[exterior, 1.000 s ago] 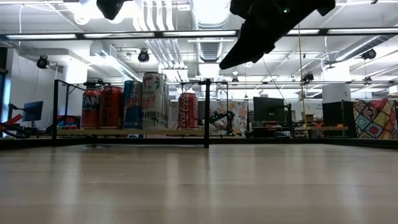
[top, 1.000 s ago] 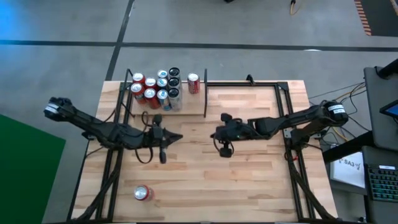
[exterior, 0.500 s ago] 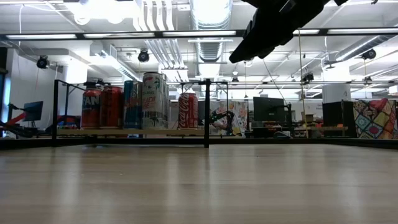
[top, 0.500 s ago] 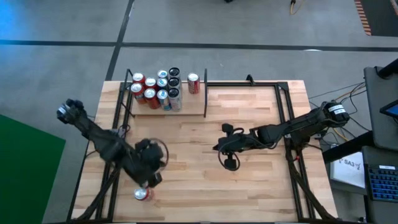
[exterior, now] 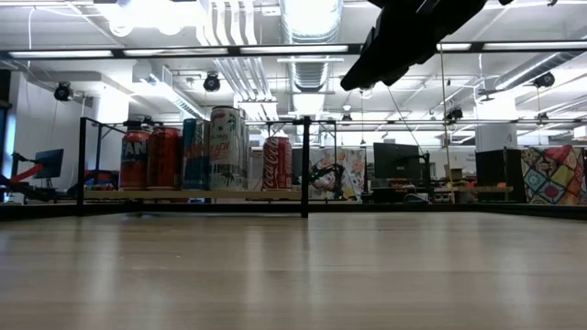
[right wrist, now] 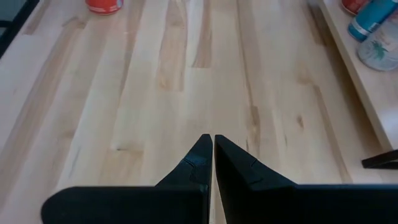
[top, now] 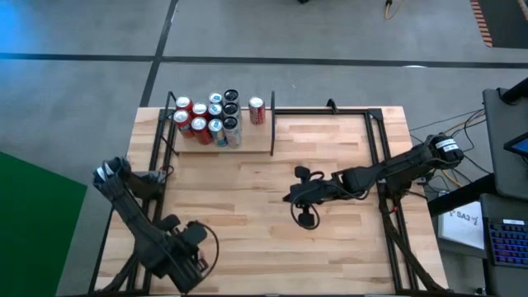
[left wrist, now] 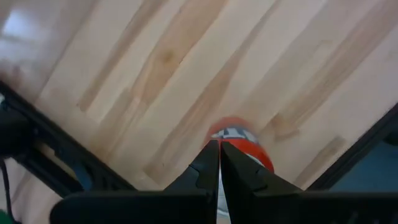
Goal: Place canned beverage on shelf
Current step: Put the orange soda can on the shelf aligned with the other orange soda cans
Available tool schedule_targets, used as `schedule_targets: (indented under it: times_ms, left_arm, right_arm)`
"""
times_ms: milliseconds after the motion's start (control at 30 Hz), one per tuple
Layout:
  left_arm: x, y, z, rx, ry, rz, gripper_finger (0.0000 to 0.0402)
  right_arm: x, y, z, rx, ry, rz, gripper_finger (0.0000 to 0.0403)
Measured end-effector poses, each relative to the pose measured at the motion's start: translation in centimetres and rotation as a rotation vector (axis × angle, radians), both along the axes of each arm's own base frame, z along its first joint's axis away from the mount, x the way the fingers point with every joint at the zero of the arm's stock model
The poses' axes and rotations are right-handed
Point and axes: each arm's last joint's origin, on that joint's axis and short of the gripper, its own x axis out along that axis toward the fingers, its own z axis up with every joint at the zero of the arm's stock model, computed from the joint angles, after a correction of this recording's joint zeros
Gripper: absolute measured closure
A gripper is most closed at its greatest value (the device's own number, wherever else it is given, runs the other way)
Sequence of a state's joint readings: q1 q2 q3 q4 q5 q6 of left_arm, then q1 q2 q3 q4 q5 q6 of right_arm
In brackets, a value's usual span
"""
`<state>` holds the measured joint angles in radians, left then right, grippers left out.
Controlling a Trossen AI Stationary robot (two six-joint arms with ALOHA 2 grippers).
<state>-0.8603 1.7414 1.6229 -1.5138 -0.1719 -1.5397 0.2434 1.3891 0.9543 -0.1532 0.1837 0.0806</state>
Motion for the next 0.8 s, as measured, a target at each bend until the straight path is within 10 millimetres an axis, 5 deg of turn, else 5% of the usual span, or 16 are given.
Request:
schedule_targets:
  times_ms: [400,800]
  left_arm:
    - [-0.4,-1.9,-2.1,0.02,0.074,0.058,0.0377]
    - [-1.7,-3.0,-2.2,-0.004,0.093,0.081,0.016]
  right_arm:
    - [-0.5,2.1,0.0,0.027,0.001,0.048,0.0394]
    - [-0.8,2.9,-0.1,0.05,0.004,0.057,0.0394]
